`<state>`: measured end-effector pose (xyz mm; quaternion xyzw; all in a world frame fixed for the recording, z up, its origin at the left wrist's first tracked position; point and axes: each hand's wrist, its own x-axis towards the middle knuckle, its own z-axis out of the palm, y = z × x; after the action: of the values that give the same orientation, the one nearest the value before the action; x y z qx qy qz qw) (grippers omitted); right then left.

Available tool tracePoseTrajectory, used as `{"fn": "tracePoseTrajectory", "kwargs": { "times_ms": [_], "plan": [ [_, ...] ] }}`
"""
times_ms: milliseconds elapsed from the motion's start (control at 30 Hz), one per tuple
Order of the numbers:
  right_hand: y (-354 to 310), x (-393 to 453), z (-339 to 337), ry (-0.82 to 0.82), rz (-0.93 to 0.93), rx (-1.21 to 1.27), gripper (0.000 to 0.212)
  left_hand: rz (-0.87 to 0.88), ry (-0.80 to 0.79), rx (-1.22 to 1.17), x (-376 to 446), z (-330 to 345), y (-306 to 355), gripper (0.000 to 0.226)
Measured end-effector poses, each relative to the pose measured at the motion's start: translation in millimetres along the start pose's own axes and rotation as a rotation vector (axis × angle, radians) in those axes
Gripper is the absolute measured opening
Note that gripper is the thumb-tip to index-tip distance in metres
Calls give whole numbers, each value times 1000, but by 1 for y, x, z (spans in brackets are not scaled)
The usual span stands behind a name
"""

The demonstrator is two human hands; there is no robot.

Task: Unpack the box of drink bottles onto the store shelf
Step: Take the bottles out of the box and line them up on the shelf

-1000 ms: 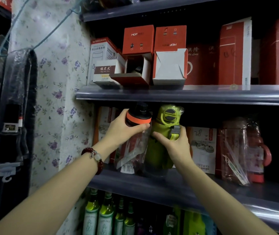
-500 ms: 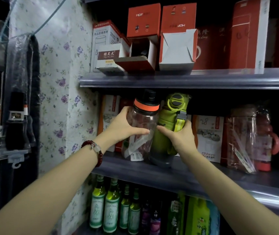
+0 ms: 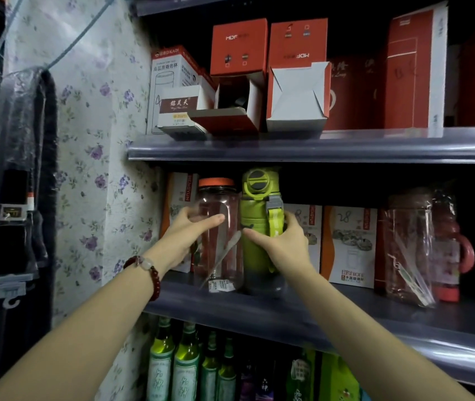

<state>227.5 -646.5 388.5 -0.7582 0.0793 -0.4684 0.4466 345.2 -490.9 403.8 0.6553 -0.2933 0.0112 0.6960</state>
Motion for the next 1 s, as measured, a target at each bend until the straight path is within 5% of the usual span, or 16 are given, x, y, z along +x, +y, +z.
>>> {"fn": "tracePoseTrajectory", "kwargs": {
  "times_ms": [167, 400, 533, 667, 833, 1000],
  "plan": [
    [-2, -3, 9, 29, 27, 73, 86, 13, -82, -77, 12, -4, -4, 89],
    [-3, -8, 8, -68, 68, 74, 95, 76, -154, 167, -2, -10, -14, 109],
    [-3, -11, 13, -62, 62, 45, 99, 67, -128, 232, -10, -12, -13, 138],
    [0, -14, 18, -21, 68, 27, 96, 90, -80, 223, -16, -12, -20, 117],
    [0, -18, 15, -79, 156, -54, 99, 47, -131, 286, -25, -13, -25, 122],
    [-10, -28, 10, -179, 287, -265, 97, 62, -143, 728, -48, -23, -32, 103]
  ]
}}
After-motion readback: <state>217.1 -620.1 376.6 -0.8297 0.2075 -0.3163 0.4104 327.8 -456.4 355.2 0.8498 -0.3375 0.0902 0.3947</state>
